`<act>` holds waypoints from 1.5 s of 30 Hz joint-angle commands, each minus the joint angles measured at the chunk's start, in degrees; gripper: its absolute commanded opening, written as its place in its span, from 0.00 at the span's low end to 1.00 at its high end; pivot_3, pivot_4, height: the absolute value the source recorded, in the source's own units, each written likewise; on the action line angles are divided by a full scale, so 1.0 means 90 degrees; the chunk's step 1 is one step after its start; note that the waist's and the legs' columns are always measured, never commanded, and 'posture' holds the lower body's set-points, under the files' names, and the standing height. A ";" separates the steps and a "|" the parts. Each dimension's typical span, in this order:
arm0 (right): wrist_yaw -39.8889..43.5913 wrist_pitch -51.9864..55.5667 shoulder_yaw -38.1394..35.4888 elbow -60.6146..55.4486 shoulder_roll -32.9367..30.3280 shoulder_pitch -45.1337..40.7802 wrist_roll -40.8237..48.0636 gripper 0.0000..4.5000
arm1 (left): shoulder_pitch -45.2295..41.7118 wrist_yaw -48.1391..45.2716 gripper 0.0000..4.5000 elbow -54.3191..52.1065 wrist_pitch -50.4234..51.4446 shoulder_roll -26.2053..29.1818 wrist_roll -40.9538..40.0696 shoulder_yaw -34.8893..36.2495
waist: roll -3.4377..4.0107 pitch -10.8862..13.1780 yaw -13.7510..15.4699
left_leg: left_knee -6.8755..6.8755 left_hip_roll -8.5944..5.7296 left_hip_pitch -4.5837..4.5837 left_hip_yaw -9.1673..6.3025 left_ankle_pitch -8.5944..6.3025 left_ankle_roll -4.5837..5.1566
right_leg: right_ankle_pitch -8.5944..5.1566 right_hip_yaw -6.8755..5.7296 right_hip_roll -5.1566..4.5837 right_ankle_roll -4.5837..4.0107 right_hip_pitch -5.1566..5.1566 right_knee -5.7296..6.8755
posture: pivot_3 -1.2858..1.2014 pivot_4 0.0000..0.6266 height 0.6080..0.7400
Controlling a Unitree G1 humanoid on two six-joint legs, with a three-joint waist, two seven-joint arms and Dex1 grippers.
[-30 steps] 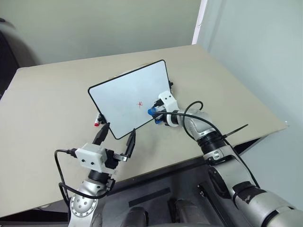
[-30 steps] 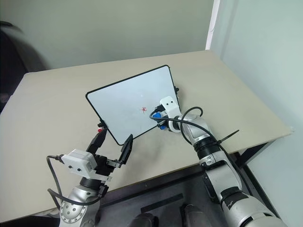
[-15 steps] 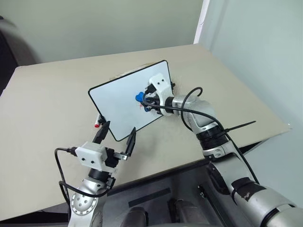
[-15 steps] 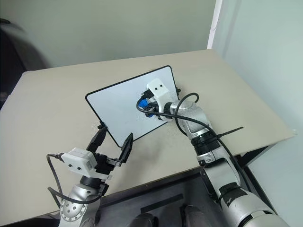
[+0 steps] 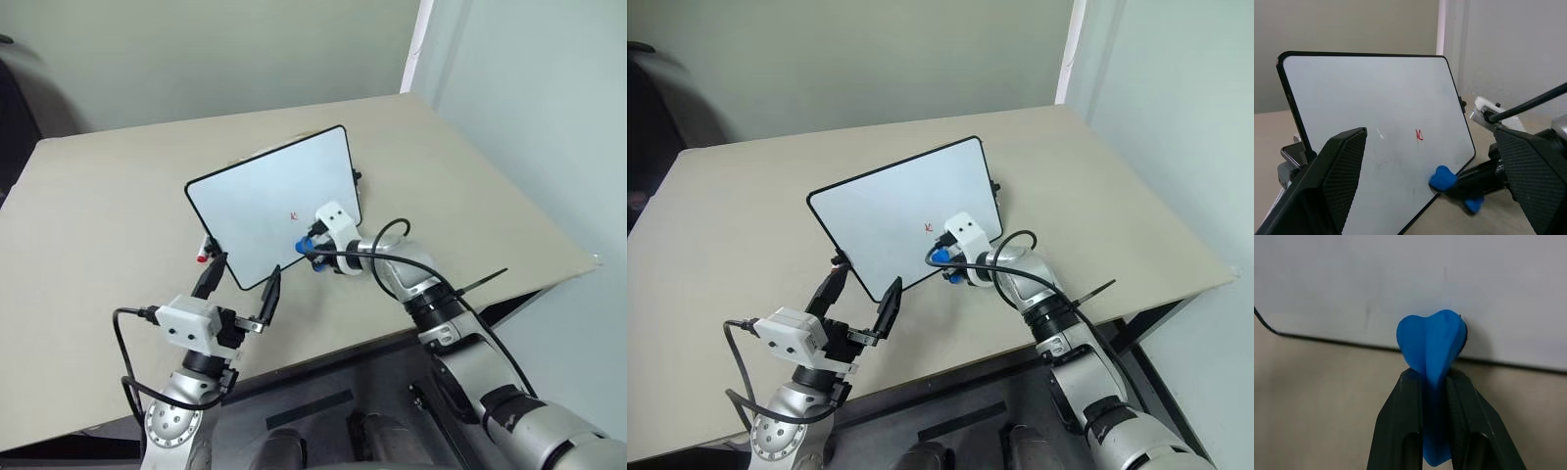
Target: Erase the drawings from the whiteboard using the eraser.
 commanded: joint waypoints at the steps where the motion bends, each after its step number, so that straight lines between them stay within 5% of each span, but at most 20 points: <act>1: -0.0033 -0.0101 -0.0123 -0.0247 0.0007 -0.0322 0.0021 0.08 | 0.0009 -0.0010 1.00 -0.0219 -0.0027 0.0039 -0.0072 0.0089 | 0.0000 0.0000 -0.0006 | 0.0000 0.0000 0.0003 0.0000 0.0000 0.0000 | 0.0000 0.0000 0.0001 0.0000 0.0002 0.0002 | 0.52 0.24 0.99; 13: 0.0058 -0.0139 -0.0513 -0.0537 -0.0014 -0.1285 0.0211 0.08 | 0.0005 -0.0035 1.00 -0.0231 -0.0018 0.0042 -0.0081 0.0079 | -0.0001 -0.0001 -0.0005 | 0.0001 0.0001 0.0000 -0.0001 0.0006 0.0010 | 0.0019 0.0000 0.0001 -0.0032 0.0000 0.0001 | 0.52 0.24 0.99; 29: -0.0020 -0.0282 -0.0094 0.0086 0.0105 -0.0487 -0.0008 0.08 | 0.0056 0.0001 1.00 -0.0297 -0.0012 0.0028 -0.0073 0.0068 | 0.0000 -0.0002 -0.0012 | 0.0001 0.0000 0.0007 0.0001 0.0000 -0.0001 | 0.0001 0.0000 0.0001 -0.0002 0.0001 0.0000 | 0.52 0.24 0.99; 45: -0.0058 -0.0464 -0.0721 -0.0081 -0.0081 -0.1375 0.0172 0.08 | -0.0103 -0.0044 1.00 -0.0127 -0.0029 0.0045 -0.0080 0.0115 | -0.0002 0.0003 -0.0009 | 0.0001 0.0000 -0.0001 0.0000 0.0005 0.0006 | 0.0023 0.0000 0.0001 -0.0038 -0.0006 0.0002 | 0.52 0.24 0.99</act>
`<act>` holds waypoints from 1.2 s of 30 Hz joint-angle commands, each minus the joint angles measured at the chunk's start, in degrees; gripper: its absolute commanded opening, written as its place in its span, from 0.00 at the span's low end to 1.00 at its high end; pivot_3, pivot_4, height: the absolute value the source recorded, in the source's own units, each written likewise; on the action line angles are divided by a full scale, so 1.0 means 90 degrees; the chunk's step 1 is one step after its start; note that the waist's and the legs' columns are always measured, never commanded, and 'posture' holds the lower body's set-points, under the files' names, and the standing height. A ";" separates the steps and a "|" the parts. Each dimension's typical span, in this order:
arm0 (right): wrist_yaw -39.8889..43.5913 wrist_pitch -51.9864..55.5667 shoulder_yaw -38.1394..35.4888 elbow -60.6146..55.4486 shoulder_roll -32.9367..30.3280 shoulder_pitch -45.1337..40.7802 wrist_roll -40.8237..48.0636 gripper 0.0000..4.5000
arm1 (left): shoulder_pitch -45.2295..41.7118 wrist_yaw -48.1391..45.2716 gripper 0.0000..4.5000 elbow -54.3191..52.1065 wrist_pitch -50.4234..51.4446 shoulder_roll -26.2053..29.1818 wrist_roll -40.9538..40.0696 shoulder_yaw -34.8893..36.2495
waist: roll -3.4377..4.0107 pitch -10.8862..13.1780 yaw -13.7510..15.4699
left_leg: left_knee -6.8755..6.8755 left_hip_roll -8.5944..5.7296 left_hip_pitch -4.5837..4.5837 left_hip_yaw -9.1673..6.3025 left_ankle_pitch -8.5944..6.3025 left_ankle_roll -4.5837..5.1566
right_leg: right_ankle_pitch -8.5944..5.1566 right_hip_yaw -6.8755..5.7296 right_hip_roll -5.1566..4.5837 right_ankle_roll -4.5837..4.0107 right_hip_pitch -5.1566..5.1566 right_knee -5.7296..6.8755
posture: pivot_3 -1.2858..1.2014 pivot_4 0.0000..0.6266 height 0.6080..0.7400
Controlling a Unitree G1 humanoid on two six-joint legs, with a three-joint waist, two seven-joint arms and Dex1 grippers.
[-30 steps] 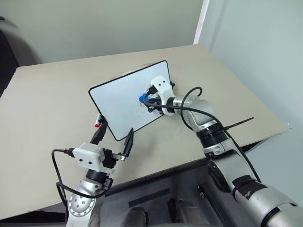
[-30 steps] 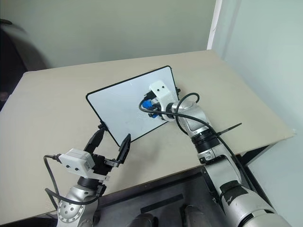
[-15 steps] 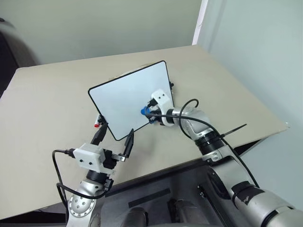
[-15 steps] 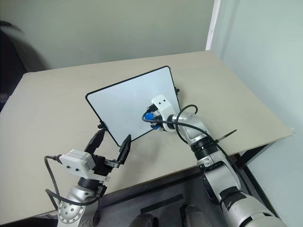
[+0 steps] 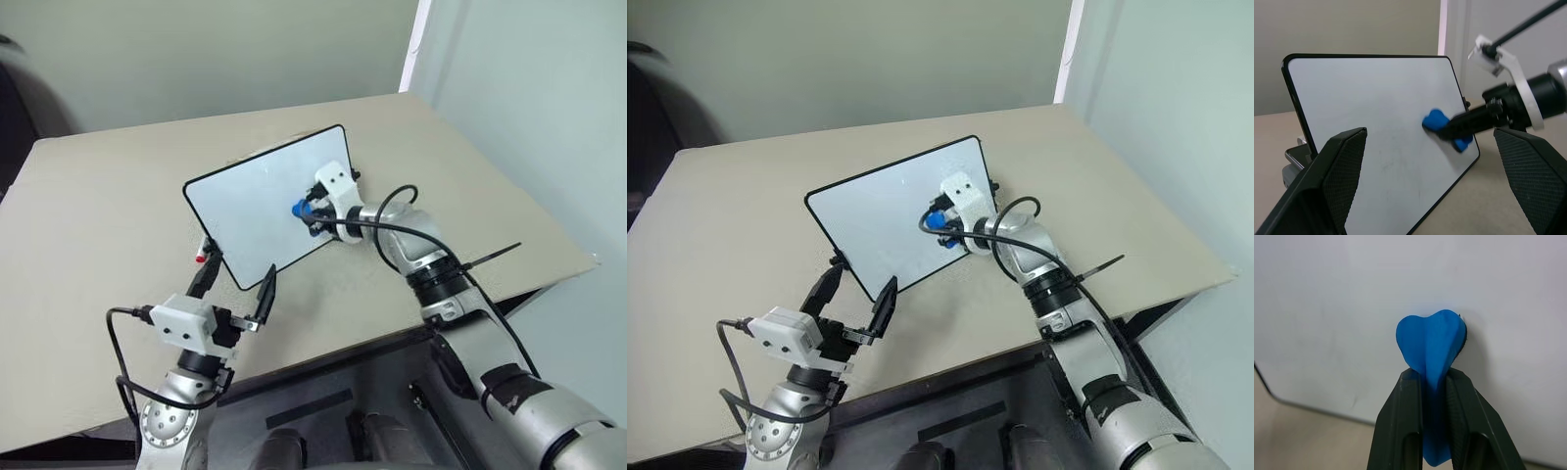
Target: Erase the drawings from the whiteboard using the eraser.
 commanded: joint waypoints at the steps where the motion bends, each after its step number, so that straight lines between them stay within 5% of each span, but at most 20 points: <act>1: -0.0053 -0.0206 -0.0213 -0.0102 -0.0019 -0.0247 0.0107 0.08 | -0.0066 -0.0028 1.00 -0.0103 -0.0042 0.0016 -0.0054 0.0012 | -0.0001 -0.0003 0.0000 | -0.0002 0.0000 0.0000 0.0000 0.0001 0.0002 | 0.0008 0.0000 0.0000 -0.0012 0.0000 0.0000 | 0.52 0.24 0.99; 17: -0.0103 0.0132 0.0119 0.0053 0.0338 0.0757 -0.0010 0.08 | -0.0218 -0.0049 1.00 0.0018 -0.0025 0.0053 -0.0058 0.0054 | 0.0003 -0.0005 -0.0013 | 0.0000 0.0000 0.0002 0.0001 -0.0001 0.0001 | -0.0020 0.0000 0.0000 0.0033 -0.0002 0.0000 | 0.52 0.24 0.99; 25: -0.0418 -0.0118 0.0097 -0.0661 -0.0129 0.0768 -0.0307 0.08 | -0.0214 -0.0099 1.00 0.0007 -0.0030 0.0093 -0.0096 0.0100 | 0.0004 -0.0003 0.0003 | 0.0004 0.0000 -0.0005 -0.0001 -0.0004 -0.0007 | -0.0018 0.0000 0.0000 0.0030 -0.0001 -0.0001 | 0.52 0.24 0.99; 36: -0.0690 0.1490 -0.1109 -0.2588 -0.1205 0.1360 0.0187 0.08 | -0.0158 -0.0132 1.00 -0.0082 0.0038 0.0101 -0.0100 0.0101 | 0.0002 -0.0018 0.0032 | 0.0007 0.0000 0.0010 0.0000 0.0007 0.0016 | -0.0010 0.0002 -0.0002 0.0021 0.0039 -0.0007 | 0.52 0.24 0.99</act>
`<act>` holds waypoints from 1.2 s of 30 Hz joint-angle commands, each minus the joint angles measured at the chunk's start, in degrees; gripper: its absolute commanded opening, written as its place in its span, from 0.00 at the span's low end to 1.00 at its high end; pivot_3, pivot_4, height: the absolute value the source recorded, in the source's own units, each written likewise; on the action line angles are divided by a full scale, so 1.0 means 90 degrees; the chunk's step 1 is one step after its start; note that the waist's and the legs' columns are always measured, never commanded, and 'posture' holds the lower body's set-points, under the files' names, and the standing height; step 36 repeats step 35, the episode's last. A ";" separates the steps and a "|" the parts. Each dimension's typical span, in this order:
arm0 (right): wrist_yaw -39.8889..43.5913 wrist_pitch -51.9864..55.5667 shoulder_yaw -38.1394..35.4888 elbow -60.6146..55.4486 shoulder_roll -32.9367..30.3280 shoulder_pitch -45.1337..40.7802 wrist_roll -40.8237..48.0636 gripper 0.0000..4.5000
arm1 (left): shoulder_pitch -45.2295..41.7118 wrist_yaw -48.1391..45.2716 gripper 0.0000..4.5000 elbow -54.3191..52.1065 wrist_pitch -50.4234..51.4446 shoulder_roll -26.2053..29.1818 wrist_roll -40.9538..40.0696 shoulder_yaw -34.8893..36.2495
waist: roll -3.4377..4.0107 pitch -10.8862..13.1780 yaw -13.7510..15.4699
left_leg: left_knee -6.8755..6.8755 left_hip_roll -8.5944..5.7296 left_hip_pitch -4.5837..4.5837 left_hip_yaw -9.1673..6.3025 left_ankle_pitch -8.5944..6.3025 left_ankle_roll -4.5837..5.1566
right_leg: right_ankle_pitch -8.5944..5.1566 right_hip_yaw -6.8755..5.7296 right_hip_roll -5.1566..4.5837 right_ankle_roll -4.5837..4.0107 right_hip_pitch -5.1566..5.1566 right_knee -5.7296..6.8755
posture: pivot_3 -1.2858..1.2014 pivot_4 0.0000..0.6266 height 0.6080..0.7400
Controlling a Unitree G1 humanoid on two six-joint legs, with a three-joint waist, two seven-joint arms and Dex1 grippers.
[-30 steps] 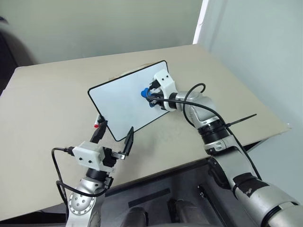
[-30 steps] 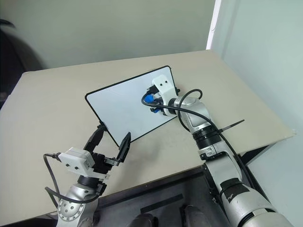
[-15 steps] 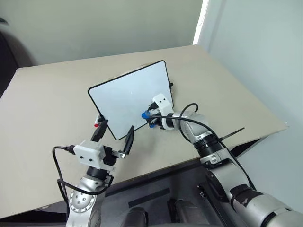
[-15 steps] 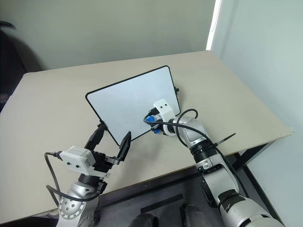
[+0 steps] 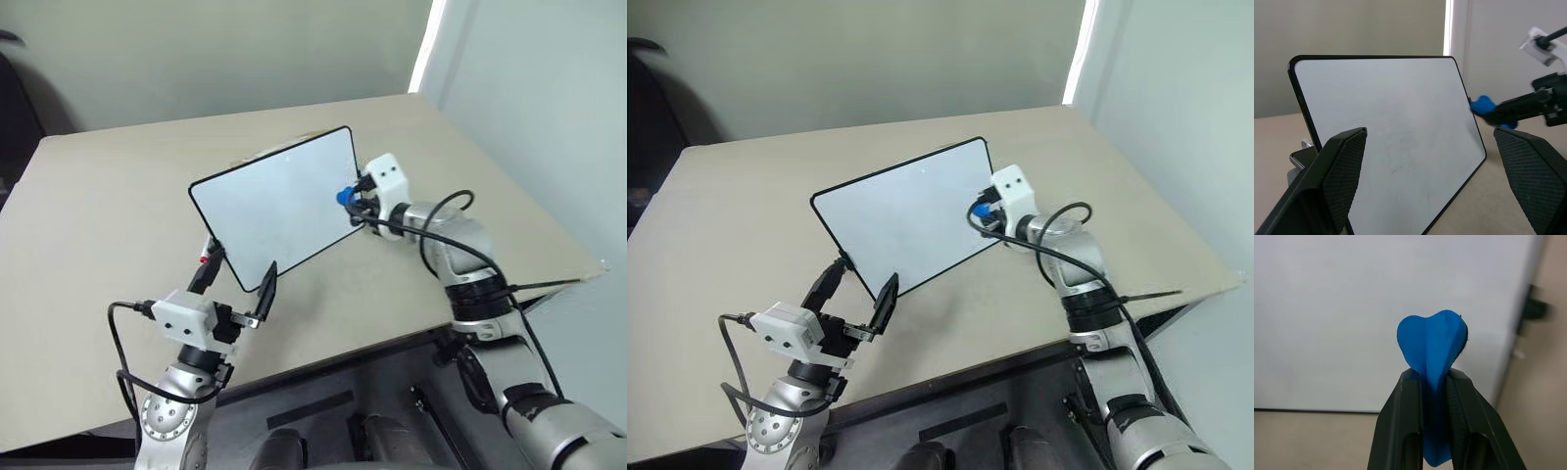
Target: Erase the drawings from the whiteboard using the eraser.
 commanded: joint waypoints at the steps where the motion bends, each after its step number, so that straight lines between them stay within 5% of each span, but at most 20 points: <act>1: -0.0104 0.0368 -0.0417 -0.0400 -0.0250 0.0123 0.0231 0.08 | 0.0010 -0.0021 1.00 -0.0210 0.0001 0.0038 -0.0084 0.0035 | 0.0001 0.0000 0.0007 | 0.0001 0.0000 0.0000 0.0000 0.0000 0.0001 | 0.0000 0.0001 -0.0001 0.0001 -0.0001 -0.0001 | 0.52 0.24 0.99; 8: -0.0174 0.0573 -0.0835 -0.0122 -0.0511 0.0528 0.0428 0.08 | -0.0013 -0.0080 1.00 -0.0171 0.0057 0.0108 -0.0106 0.0057 | 0.0006 0.0004 0.0006 | -0.0007 0.0000 -0.0001 0.0001 0.0001 0.0003 | -0.0036 0.0001 0.0000 0.0060 0.0012 0.0005 | 0.52 0.24 0.99; 18: -0.0387 0.0310 -0.0576 -0.0518 -0.0687 0.0989 0.0289 0.83 | -0.0066 -0.0178 1.00 -0.0152 0.0093 0.0266 -0.0295 0.0264 | 0.0017 0.0013 0.0008 | 0.0003 0.0000 -0.0002 -0.0002 0.0006 0.0008 | -0.0036 0.0001 0.0002 0.0060 0.0004 0.0006 | 0.52 0.24 0.99; 26: -0.0756 -0.0680 -0.0433 -0.2195 -0.0265 0.1990 0.0397 0.83 | -0.0106 -0.0192 1.00 -0.0072 0.0175 0.0307 -0.0395 0.0373 | 0.0017 0.0011 0.0006 | 0.0000 0.0001 0.0000 -0.0004 0.0007 0.0010 | -0.0042 0.0001 0.0003 0.0071 0.0027 0.0006 | 0.52 0.24 0.99; 36: -0.0721 -0.1073 -0.0062 -0.2457 -0.0204 0.2257 0.0304 0.83 | 0.0039 -0.0060 1.00 -0.0168 0.0190 0.0219 -0.0050 0.0040 | 0.0014 0.0008 0.0005 | 0.0002 0.0000 -0.0002 -0.0004 0.0004 0.0009 | -0.0057 0.0004 0.0001 0.0094 0.0028 -0.0002 | 0.52 0.24 0.99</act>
